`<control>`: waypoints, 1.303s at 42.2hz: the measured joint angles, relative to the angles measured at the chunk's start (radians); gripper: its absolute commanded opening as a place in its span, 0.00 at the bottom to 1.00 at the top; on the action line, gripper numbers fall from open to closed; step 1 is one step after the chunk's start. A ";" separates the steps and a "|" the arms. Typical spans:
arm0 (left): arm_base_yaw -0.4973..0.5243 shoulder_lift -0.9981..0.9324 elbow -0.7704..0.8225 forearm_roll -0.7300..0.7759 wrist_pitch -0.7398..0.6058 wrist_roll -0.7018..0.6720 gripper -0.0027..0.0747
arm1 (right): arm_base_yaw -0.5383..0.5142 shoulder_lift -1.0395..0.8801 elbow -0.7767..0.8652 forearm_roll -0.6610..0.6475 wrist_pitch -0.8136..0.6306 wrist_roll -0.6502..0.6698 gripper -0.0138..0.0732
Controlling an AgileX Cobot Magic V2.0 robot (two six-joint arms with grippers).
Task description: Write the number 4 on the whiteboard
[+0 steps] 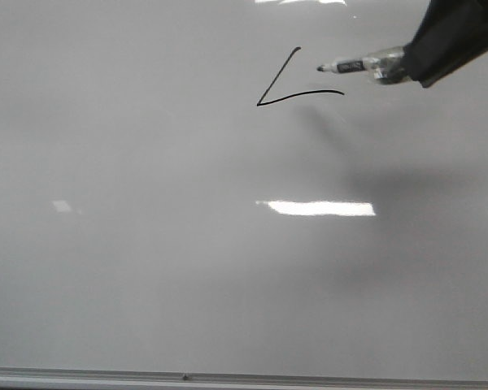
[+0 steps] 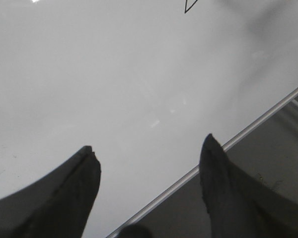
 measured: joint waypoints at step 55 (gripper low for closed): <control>-0.121 0.059 -0.097 -0.106 0.110 0.264 0.61 | 0.211 -0.267 -0.018 0.038 0.362 -0.375 0.09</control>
